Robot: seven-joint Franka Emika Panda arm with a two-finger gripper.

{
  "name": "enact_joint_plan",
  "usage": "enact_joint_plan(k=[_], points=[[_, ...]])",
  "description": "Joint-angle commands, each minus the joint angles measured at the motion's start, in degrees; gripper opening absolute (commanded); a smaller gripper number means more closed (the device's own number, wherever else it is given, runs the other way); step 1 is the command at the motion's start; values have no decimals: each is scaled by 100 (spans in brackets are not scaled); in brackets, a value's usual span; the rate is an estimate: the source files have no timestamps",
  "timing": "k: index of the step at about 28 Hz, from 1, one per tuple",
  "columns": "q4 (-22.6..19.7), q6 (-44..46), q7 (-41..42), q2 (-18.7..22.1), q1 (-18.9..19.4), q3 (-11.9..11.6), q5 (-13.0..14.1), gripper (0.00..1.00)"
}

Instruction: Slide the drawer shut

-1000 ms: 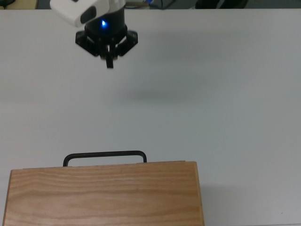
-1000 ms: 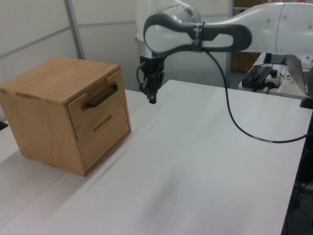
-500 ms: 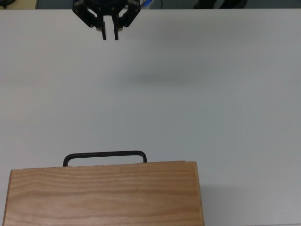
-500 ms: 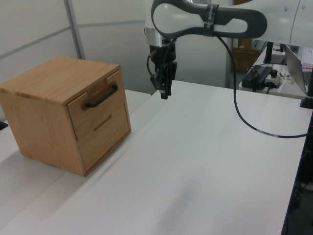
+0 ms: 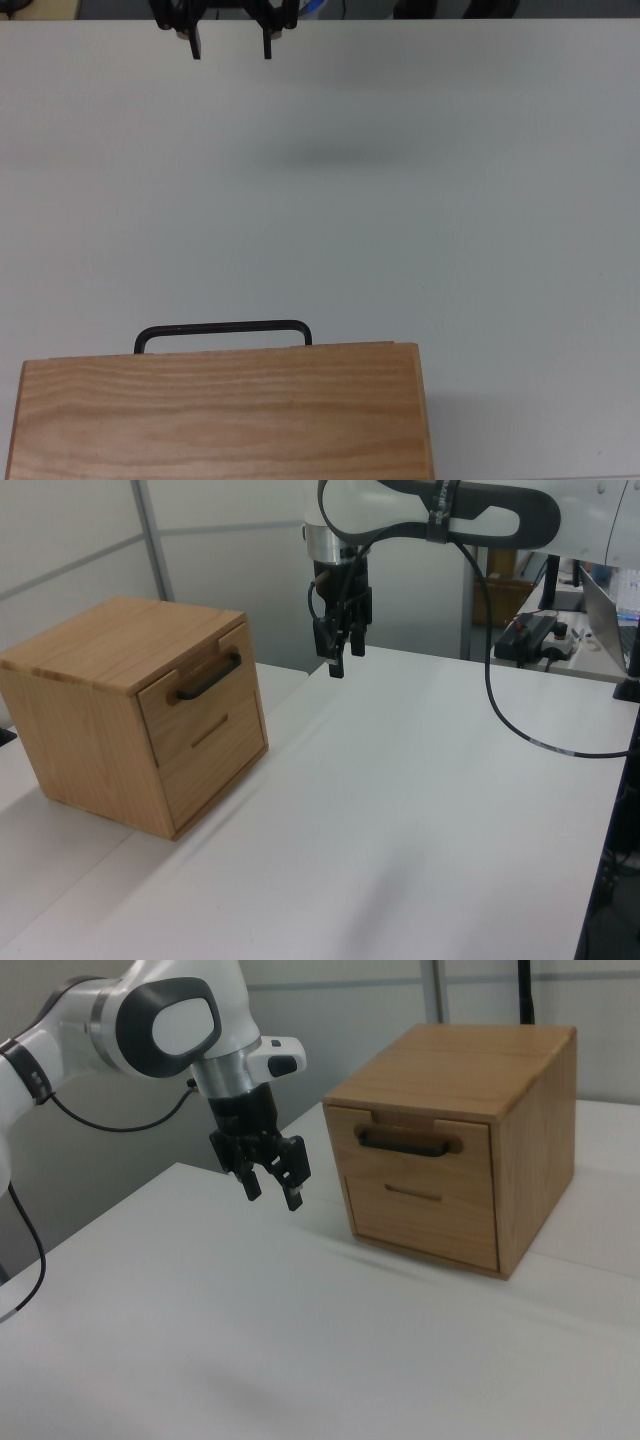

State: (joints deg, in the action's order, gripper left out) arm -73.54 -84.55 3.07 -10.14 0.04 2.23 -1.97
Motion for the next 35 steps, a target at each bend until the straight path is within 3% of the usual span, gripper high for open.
enact_joint_plan(k=[1, 35], points=[[-37, 158, 27, 83, 22, -21, 39, 100], [-81, 105, 62, 215, 4, -3, 30, 100]])
